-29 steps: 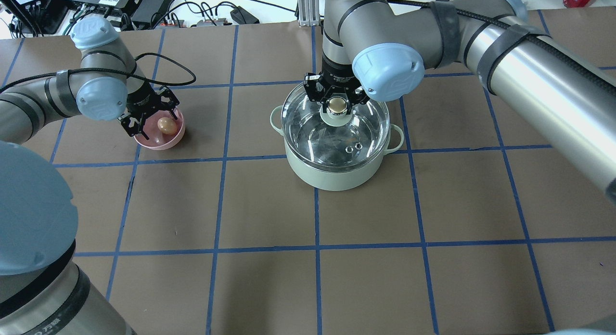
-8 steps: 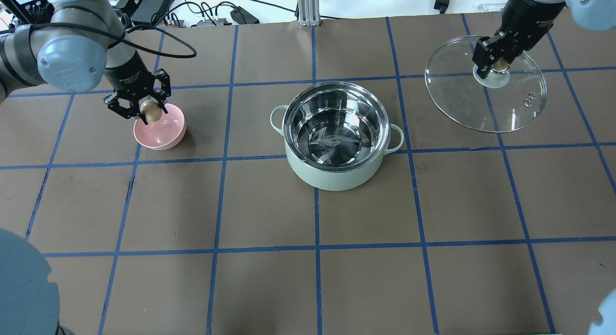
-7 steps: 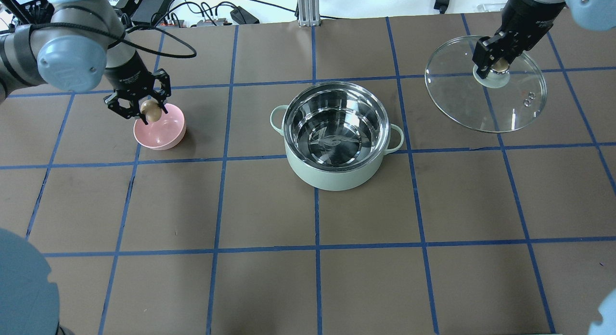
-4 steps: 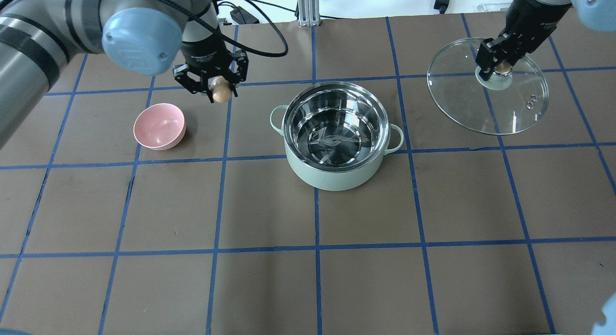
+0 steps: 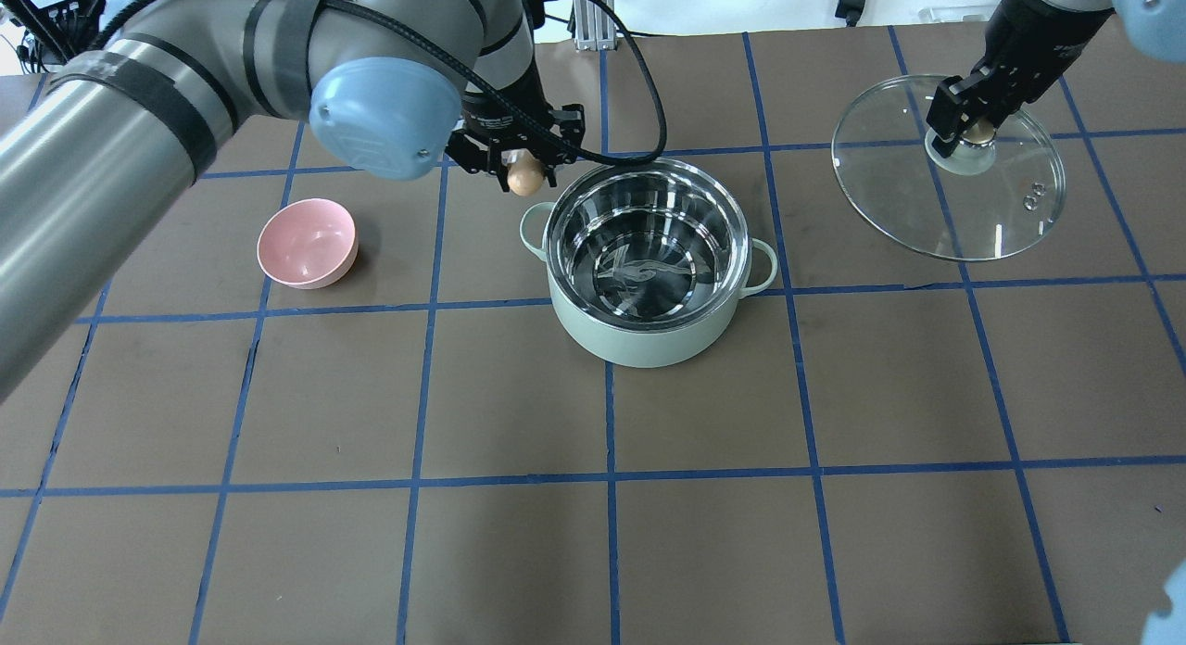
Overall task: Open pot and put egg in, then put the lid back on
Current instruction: 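Carry the egg with the left gripper over the open pot, then lower the egg into the pot and open the left gripper, then raise the left gripper out of the pot and withdraw it, then carry the glass lid back over the pot with the right gripper, then lower the lid onto the pot and release the knob with the right gripper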
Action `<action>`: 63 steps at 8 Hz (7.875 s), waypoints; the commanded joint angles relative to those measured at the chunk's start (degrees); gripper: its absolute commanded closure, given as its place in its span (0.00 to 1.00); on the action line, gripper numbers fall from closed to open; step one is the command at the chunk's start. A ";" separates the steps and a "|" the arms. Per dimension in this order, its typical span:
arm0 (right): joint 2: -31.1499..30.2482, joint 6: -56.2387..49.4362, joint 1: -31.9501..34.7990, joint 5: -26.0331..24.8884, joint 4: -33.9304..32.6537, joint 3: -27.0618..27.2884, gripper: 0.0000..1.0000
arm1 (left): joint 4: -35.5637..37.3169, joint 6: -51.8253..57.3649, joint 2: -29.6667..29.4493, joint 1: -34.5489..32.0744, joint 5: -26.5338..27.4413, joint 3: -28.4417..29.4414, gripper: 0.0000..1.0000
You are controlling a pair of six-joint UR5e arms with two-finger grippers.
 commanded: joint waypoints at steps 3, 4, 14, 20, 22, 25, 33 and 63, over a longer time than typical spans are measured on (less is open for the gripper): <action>0.05 -0.78 -0.44 0.22 0.01 0.02 1.00 | 5.68 -4.52 -8.83 -6.32 -0.02 1.68 1.00; 0.05 -0.78 -0.44 0.13 0.01 0.02 1.00 | 8.07 -4.61 -9.90 -6.51 -0.02 1.68 1.00; 0.22 -0.70 -0.44 -0.57 0.01 0.11 1.00 | 7.74 -5.49 -12.46 -6.77 -0.11 -0.08 0.67; 0.22 -0.87 -0.44 -0.40 0.10 0.46 1.00 | 6.33 -6.19 -8.17 -6.77 -0.02 -0.17 0.27; 0.14 -0.78 -0.44 -0.31 -0.07 0.46 1.00 | 2.41 -5.84 -2.21 -6.77 -0.02 0.19 0.24; -0.30 1.83 0.08 0.57 -0.34 0.37 1.00 | -2.87 -0.58 3.26 0.47 0.33 0.19 0.04; 1.44 39.69 24.05 0.39 -5.24 -0.59 1.00 | -18.37 17.63 19.01 21.44 0.59 -2.00 0.00; 8.84 43.16 30.59 0.22 -14.21 1.42 0.43 | -14.32 18.42 18.47 17.92 0.59 -4.91 0.00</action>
